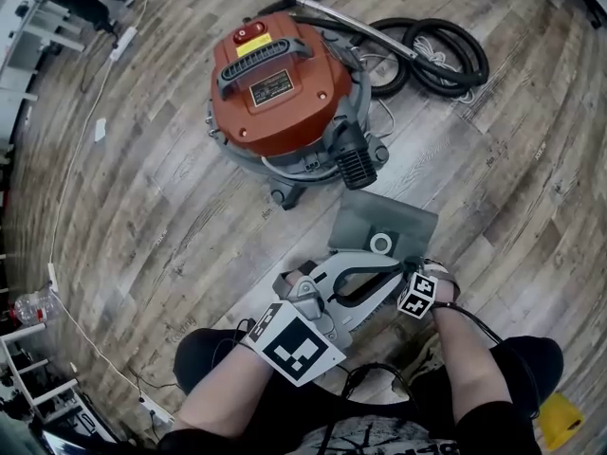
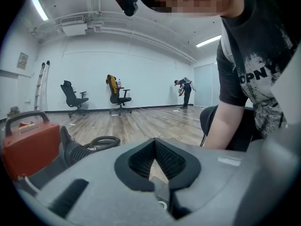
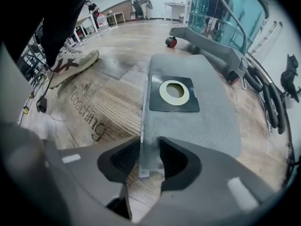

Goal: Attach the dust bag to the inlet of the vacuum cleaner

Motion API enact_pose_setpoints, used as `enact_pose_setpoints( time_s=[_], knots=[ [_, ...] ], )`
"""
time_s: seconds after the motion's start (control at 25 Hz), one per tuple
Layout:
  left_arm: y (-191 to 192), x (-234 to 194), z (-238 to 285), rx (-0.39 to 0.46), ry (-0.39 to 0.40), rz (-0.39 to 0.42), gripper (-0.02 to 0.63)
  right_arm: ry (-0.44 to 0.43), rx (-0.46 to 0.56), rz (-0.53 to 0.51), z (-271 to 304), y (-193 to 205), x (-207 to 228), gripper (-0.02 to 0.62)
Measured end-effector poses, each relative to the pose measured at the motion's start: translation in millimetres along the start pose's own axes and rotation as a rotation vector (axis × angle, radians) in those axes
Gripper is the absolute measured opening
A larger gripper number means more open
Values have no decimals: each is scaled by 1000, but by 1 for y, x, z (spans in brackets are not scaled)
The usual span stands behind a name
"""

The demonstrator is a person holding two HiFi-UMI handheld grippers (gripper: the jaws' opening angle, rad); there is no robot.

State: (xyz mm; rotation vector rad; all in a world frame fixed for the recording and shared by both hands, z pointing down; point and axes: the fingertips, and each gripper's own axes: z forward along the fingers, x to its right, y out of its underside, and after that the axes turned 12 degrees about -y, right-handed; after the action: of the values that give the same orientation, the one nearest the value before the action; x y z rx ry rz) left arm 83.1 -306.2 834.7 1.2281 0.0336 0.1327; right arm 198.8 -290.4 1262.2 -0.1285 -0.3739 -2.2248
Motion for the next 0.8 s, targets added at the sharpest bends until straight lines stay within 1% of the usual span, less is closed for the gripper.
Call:
enact_pose_setpoints(
  time_s=[0.12, 0.2, 0.4, 0.6, 0.64, 0.8],
  knots=[
    [10, -2, 0, -21, 9, -1, 0, -18, -7, -2, 3, 2, -5, 86],
    [12, -4, 0, -23, 16, -3, 0, -23, -6, 0, -1, -1, -6, 67],
    [19, -8, 0, -46, 27, 22, 0, -49, 12, -4, -24, -11, -6, 47],
    [28, -12, 1, -74, 42, 39, 0, -61, 1, -59, -57, -18, -1, 40],
    [30, -14, 1, -85, 37, 33, 0, -60, 0, -78, -68, -21, 1, 40],
    [31, -25, -2, -112, -3, -47, 2, -32, -19, -193, -123, -41, 17, 37]
  ],
)
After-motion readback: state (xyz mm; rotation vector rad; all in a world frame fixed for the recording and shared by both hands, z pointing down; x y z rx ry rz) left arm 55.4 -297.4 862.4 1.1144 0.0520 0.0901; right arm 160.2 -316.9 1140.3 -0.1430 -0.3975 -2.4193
